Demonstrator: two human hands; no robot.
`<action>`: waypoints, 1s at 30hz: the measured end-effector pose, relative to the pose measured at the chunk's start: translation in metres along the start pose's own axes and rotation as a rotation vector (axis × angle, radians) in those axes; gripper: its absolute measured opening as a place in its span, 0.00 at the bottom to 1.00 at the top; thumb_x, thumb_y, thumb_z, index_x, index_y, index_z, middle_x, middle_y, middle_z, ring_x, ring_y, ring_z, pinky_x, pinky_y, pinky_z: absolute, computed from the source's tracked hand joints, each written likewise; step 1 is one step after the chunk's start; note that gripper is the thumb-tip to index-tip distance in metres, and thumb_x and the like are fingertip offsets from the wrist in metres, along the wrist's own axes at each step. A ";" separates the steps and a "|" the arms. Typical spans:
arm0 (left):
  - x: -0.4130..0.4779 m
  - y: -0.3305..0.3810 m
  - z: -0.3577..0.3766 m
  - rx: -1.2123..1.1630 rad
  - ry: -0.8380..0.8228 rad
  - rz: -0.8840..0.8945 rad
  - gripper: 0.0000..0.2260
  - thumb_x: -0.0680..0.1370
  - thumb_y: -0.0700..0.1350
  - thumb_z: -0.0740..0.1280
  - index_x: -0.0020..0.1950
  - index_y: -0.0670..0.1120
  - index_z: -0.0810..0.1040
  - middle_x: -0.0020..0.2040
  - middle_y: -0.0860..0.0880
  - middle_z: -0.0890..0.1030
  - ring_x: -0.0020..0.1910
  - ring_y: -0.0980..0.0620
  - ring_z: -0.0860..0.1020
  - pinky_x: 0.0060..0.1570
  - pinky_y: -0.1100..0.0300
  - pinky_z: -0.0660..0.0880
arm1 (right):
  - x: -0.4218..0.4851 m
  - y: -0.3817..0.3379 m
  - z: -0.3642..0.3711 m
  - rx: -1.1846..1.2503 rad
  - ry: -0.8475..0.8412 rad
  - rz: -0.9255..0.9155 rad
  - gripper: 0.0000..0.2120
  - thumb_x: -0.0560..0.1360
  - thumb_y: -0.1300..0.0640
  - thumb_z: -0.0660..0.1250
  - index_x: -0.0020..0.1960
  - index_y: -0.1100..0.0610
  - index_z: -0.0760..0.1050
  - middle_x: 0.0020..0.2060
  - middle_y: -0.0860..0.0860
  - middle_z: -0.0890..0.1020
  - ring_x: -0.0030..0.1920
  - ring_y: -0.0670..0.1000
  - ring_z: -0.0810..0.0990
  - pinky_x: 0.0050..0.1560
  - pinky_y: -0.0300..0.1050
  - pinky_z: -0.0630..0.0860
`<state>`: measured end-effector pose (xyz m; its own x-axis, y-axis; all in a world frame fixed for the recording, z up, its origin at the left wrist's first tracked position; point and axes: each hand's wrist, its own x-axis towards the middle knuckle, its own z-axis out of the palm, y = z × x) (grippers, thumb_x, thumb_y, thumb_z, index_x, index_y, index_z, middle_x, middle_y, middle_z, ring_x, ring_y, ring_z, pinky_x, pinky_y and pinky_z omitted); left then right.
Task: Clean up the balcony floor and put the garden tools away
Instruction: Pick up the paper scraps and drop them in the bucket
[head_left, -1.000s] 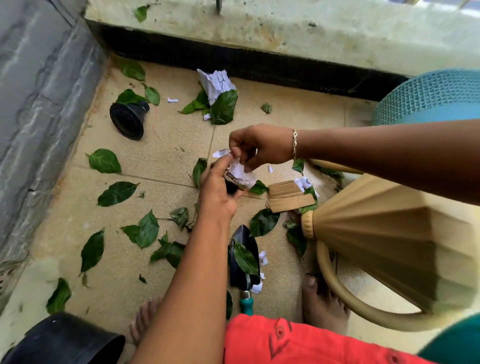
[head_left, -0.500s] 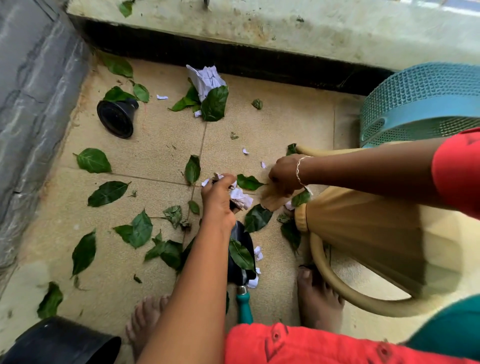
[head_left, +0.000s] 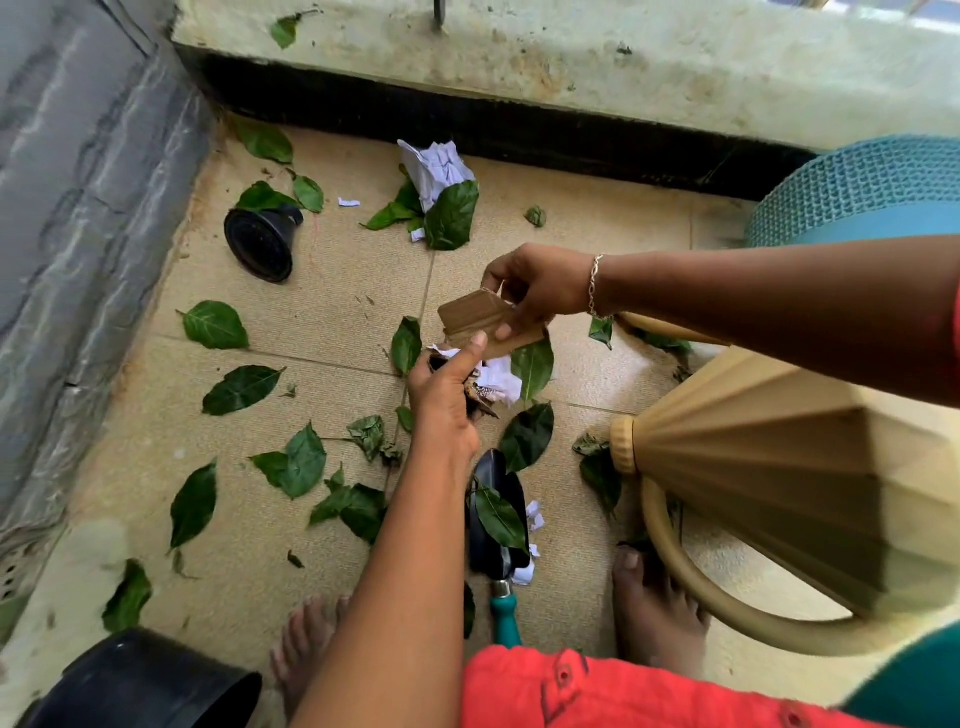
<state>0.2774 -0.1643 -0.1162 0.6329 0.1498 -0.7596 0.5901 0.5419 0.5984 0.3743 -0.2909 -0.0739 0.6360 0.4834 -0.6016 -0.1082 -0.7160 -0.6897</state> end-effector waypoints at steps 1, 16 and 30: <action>-0.001 0.002 0.000 -0.008 0.032 0.002 0.18 0.69 0.37 0.74 0.58 0.40 0.75 0.54 0.40 0.81 0.53 0.39 0.79 0.48 0.46 0.76 | 0.001 0.001 0.002 0.061 -0.032 -0.006 0.15 0.67 0.67 0.73 0.43 0.51 0.71 0.39 0.52 0.78 0.40 0.52 0.78 0.35 0.42 0.79; 0.000 0.043 -0.025 0.631 0.097 0.702 0.08 0.75 0.39 0.69 0.43 0.46 0.71 0.38 0.52 0.76 0.38 0.51 0.75 0.41 0.58 0.73 | 0.009 0.036 -0.017 -0.854 -0.013 0.044 0.15 0.71 0.60 0.71 0.57 0.55 0.75 0.49 0.51 0.81 0.47 0.51 0.78 0.41 0.41 0.71; 0.004 0.054 -0.035 0.220 0.243 0.564 0.16 0.68 0.27 0.61 0.31 0.46 0.65 0.24 0.57 0.68 0.26 0.55 0.65 0.30 0.62 0.64 | 0.027 0.059 0.002 -0.983 0.061 -0.184 0.08 0.79 0.59 0.60 0.53 0.61 0.75 0.47 0.57 0.79 0.47 0.56 0.77 0.43 0.46 0.71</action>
<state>0.2945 -0.1057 -0.0962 0.7592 0.5583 -0.3345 0.3056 0.1479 0.9406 0.3838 -0.3187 -0.1319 0.6200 0.6220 -0.4783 0.6585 -0.7439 -0.1139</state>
